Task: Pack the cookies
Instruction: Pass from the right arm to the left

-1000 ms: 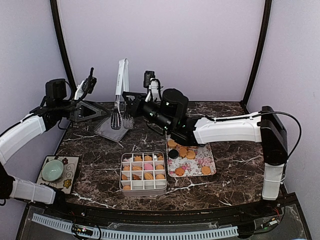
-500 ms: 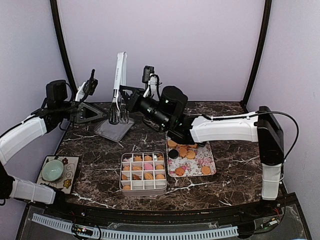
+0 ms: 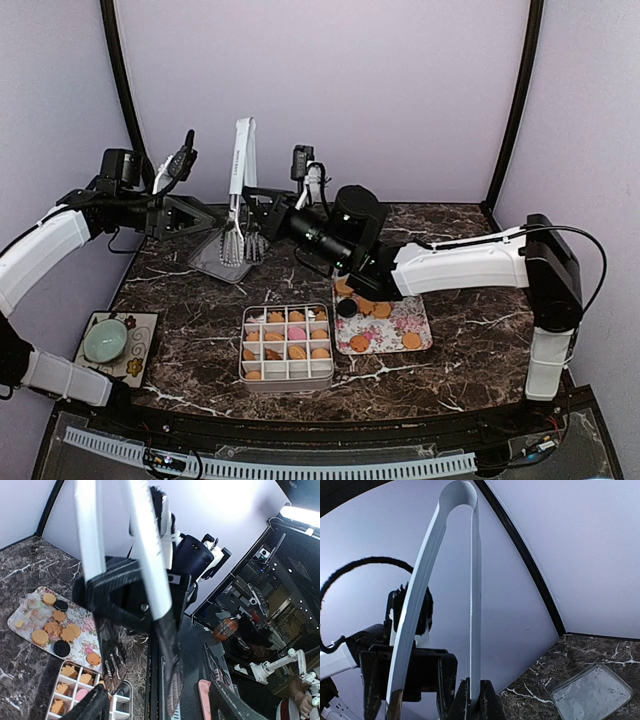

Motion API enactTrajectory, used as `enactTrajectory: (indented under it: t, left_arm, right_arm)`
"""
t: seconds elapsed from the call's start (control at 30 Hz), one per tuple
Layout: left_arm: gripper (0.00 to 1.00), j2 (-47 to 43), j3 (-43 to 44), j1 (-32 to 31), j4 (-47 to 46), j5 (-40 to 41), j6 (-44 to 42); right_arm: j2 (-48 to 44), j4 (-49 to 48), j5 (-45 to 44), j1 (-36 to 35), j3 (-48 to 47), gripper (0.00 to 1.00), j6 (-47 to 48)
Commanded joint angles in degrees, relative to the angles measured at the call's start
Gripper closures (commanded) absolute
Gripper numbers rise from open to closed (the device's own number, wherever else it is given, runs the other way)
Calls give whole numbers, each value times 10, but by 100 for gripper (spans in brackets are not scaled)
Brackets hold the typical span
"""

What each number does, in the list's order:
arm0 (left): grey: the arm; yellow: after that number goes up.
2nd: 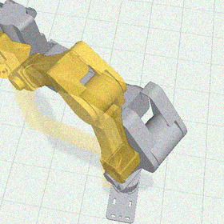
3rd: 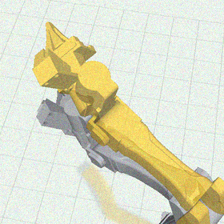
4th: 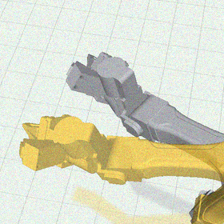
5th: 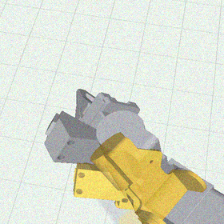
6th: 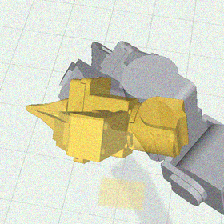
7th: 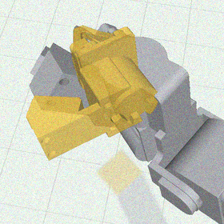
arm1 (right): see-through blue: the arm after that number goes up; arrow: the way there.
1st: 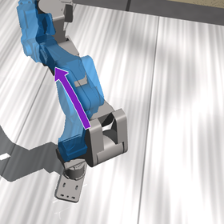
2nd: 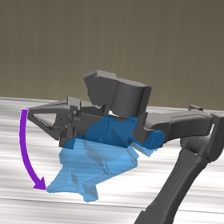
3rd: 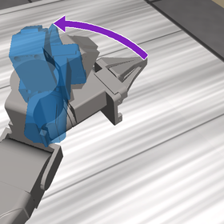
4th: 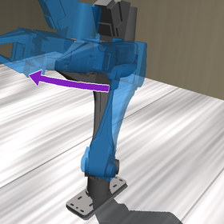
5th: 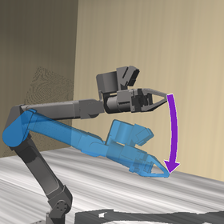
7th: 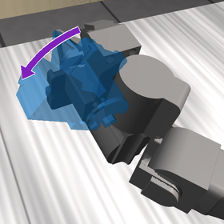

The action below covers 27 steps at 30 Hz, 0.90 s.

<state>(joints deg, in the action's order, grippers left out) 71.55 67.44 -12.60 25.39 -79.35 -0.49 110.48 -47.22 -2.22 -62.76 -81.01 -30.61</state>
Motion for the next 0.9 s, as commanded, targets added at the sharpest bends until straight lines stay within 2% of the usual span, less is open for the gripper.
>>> enactTrajectory:
  t: [0.0,0.27,0.57,0.63,0.73,0.8,0.87]
  left_arm:
    - [34,-12,-31,-12,-23,-7,19]
    - [51,-22,-55,-19,-34,-55,28]
    - [66,-29,-68,-23,-65,-81,52]
    - [74,-29,-69,-24,-74,-86,60]
    - [99,-29,-67,-24,-74,-89,55]
    - [100,-28,-60,-24,-51,-88,35]
    - [100,-22,-50,-24,-16,-82,2]
  right_arm:
    - [9,-62,15,-6,-47,100,-16]
    - [50,-87,18,-6,-93,100,-18]
    - [70,-81,20,-8,-116,100,-11]
    - [72,-81,21,-8,-116,100,-11]
    - [69,-76,31,-8,-113,99,-12]
    - [56,-52,50,-5,-108,82,-7]
    - [35,-32,73,5,-92,55,-14]
